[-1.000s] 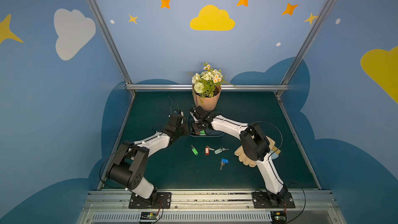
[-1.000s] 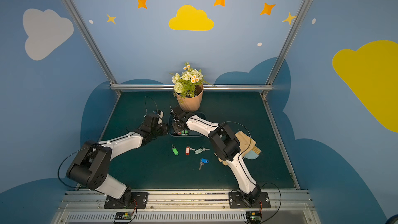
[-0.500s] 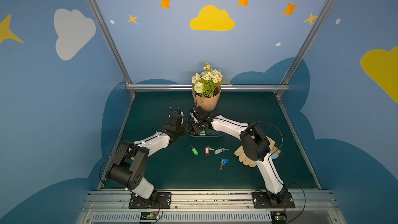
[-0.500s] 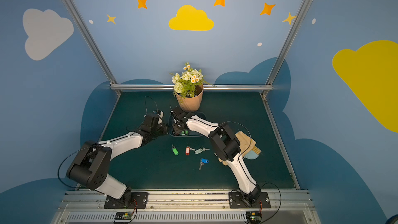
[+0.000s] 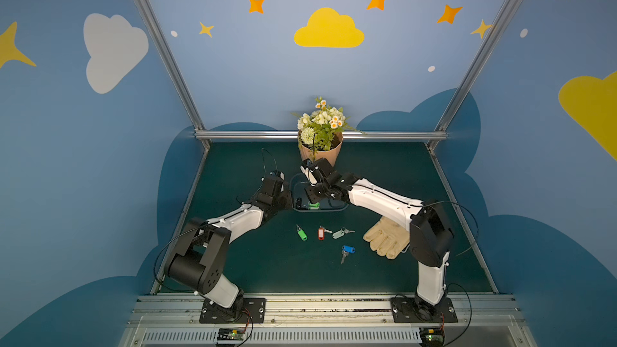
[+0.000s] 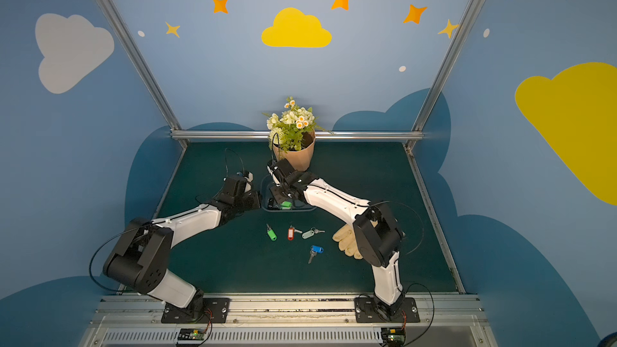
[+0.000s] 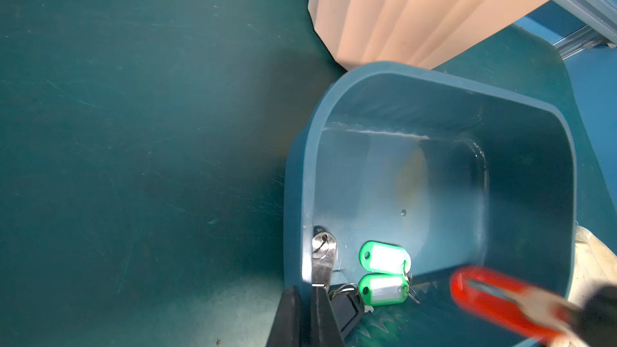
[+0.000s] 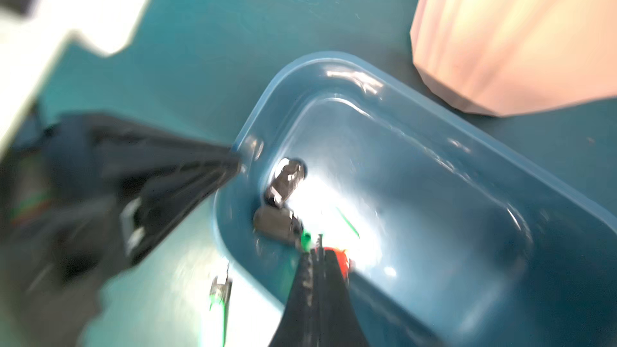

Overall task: Take the keys out of the storage box
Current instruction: Pick up the key from the storage box, then place the key at the center of the board.

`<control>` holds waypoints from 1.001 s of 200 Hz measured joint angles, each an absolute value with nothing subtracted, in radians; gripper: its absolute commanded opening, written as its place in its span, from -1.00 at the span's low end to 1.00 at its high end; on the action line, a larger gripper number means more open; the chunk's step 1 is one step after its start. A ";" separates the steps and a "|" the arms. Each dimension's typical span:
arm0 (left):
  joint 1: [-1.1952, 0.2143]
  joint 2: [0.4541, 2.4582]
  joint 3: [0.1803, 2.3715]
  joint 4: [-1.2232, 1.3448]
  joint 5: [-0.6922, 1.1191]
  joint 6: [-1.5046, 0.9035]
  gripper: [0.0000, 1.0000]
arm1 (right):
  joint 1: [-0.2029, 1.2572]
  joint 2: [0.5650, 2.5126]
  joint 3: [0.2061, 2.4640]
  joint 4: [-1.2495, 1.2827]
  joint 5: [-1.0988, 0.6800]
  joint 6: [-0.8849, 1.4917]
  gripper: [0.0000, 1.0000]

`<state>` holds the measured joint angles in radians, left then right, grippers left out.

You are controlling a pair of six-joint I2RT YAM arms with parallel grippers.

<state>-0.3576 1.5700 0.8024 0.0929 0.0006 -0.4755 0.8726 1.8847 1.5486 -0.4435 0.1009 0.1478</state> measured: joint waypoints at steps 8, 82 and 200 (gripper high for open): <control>-0.357 1.570 0.804 0.091 0.001 -0.476 -0.95 | 0.879 1.833 1.502 -0.443 0.086 0.146 -1.00; -0.353 1.579 0.836 0.039 0.005 -0.480 -0.95 | 0.992 1.472 0.985 -0.333 -0.125 0.177 -1.00; -0.349 1.600 0.890 -0.046 0.013 -0.483 -0.95 | 1.048 1.657 0.921 -0.250 -0.177 0.265 -1.00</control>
